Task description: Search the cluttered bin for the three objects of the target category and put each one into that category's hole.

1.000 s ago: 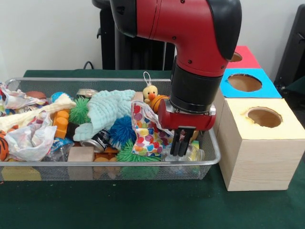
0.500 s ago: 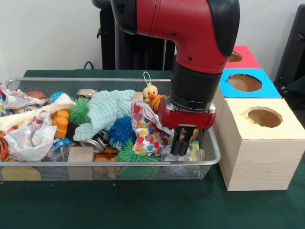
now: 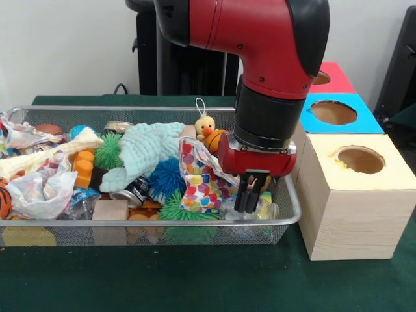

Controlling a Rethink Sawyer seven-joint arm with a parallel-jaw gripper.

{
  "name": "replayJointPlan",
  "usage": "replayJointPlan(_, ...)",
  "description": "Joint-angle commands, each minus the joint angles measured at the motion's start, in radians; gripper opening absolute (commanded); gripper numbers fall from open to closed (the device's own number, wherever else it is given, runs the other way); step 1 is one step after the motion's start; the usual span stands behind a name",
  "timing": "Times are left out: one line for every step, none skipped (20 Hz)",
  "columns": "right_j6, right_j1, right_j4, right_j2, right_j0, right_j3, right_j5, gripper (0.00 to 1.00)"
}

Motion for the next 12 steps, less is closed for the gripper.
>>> replayJointPlan(0.200,0.036,-0.015,0.013,0.028,0.105,-0.076,0.00)
replayJointPlan(0.201,0.040,-0.016,0.010,0.031,0.103,-0.083,0.00)
replayJointPlan(0.199,0.042,-0.014,0.009,0.032,0.101,-0.080,0.00)
replayJointPlan(0.202,0.044,-0.012,0.005,0.037,0.100,-0.082,0.00)
replayJointPlan(0.205,0.046,-0.012,0.001,0.042,0.100,-0.084,0.00)
replayJointPlan(0.209,0.046,-0.011,-0.002,0.046,0.105,-0.090,0.00)
replayJointPlan(0.212,0.044,-0.012,-0.006,0.051,0.110,-0.099,0.00)
replayJointPlan(0.213,0.039,-0.009,-0.006,0.053,0.121,-0.102,0.00)
replayJointPlan(0.214,0.037,-0.010,-0.009,0.056,0.128,-0.111,0.00)
replayJointPlan(0.215,0.038,-0.011,-0.009,0.056,0.135,-0.125,0.00)
replayJointPlan(0.213,0.041,-0.012,-0.008,0.054,0.139,-0.136,0.00)
replayJointPlan(0.210,0.046,-0.012,-0.007,0.051,0.139,-0.144,0.00)
